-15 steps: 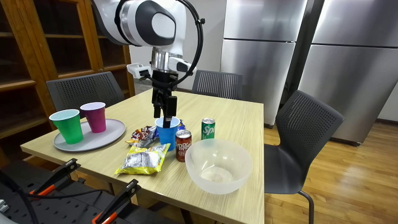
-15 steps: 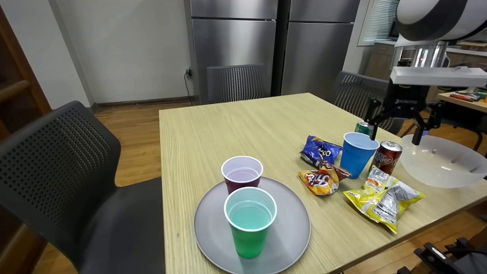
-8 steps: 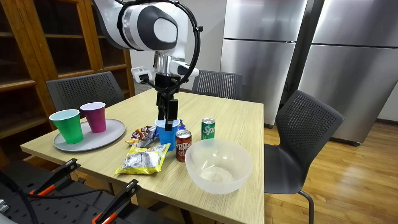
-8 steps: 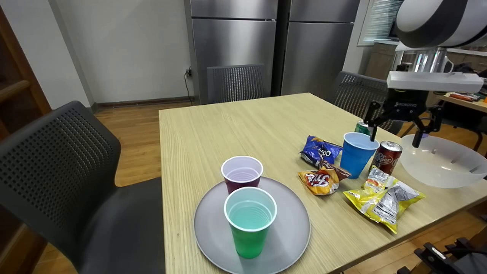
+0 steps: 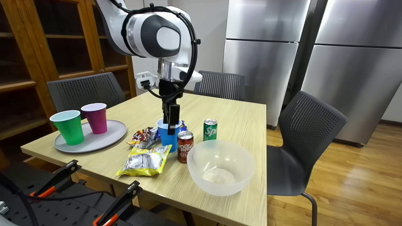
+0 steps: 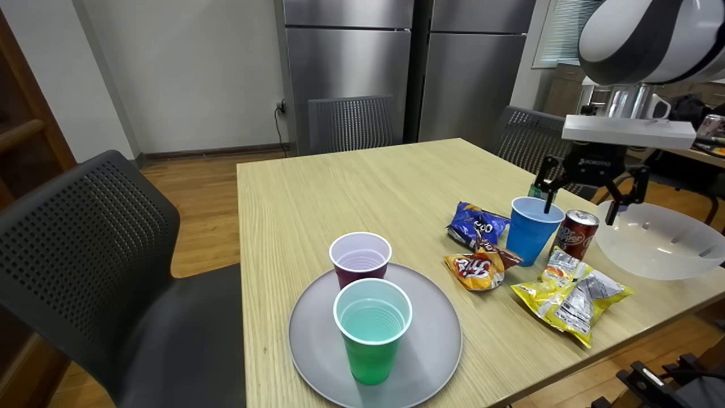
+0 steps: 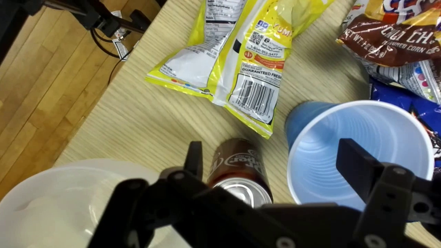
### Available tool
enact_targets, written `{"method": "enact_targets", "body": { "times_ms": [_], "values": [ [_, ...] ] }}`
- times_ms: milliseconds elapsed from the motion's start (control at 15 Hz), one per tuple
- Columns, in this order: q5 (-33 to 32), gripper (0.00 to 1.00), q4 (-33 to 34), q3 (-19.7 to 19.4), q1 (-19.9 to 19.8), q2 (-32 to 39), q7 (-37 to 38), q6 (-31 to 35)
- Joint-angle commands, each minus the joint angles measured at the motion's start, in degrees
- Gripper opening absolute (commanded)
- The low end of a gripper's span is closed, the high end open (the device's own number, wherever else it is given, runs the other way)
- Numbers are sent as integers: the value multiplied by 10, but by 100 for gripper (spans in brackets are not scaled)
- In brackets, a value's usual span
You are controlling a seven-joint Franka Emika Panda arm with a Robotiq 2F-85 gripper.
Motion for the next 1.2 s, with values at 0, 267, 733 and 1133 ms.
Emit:
{"method": "enact_targets", "body": {
  "times_ms": [0, 267, 733, 1133],
  "values": [
    [24, 100, 24, 4, 5, 27, 22, 11],
    [37, 100, 42, 2, 13, 53, 30, 17],
    [51, 58, 52, 3, 20, 65, 32, 17],
    [53, 12, 48, 3, 23, 60, 32, 23]
  ]
}}
